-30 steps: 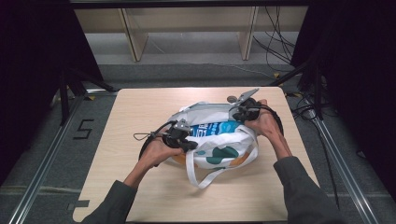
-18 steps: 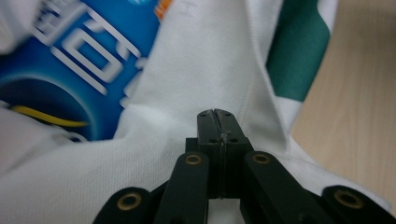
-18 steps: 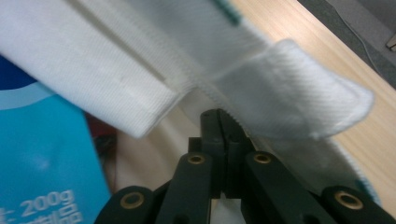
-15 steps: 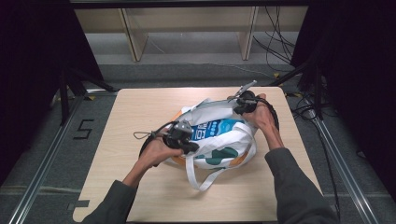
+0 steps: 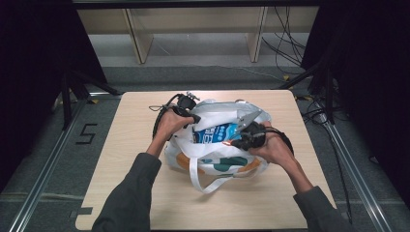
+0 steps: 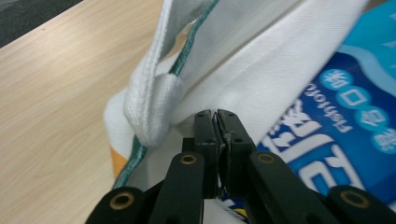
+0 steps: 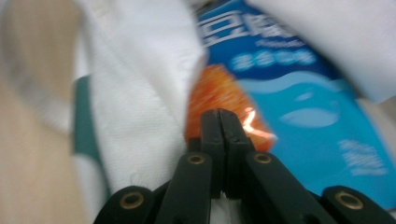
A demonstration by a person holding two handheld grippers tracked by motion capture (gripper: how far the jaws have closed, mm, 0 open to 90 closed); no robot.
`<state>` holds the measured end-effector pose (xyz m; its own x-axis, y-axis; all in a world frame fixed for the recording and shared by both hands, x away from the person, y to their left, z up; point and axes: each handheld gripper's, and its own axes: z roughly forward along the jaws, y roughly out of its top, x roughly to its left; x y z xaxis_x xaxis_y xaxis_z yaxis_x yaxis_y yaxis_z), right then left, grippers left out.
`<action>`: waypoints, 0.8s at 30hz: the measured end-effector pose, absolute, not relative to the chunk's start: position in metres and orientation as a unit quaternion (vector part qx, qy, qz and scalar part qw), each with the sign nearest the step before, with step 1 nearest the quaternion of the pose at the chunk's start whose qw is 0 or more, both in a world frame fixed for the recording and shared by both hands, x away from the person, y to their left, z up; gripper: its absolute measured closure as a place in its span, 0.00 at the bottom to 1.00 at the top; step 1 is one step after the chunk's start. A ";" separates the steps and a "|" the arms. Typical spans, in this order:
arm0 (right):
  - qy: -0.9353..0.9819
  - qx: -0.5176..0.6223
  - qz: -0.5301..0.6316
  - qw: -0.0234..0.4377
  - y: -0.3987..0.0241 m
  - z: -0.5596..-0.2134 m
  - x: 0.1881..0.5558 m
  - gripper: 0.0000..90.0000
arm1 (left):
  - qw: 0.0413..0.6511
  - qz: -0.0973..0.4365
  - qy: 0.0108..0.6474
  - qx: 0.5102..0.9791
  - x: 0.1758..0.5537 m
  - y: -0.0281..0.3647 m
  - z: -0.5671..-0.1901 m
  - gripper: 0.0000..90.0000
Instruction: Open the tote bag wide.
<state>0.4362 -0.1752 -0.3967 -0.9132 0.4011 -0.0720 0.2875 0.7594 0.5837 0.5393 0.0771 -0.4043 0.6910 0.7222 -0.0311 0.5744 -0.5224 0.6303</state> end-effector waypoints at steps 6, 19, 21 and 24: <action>0.948 0.154 0.270 0.070 -0.180 -0.408 0.416 1.00 | 0.310 0.119 0.389 0.859 0.550 0.085 -0.412 0.99; 0.909 0.192 0.354 0.112 -0.193 -0.406 0.406 1.00 | 0.358 0.123 0.363 0.851 0.529 0.092 -0.386 0.95; 0.897 0.197 0.375 0.129 -0.196 -0.400 0.405 1.00 | 0.376 0.127 0.362 0.843 0.521 0.094 -0.382 0.94; 0.875 0.200 0.409 0.165 -0.203 -0.395 0.409 0.98 | 0.402 0.124 0.359 0.833 0.508 0.103 -0.379 0.91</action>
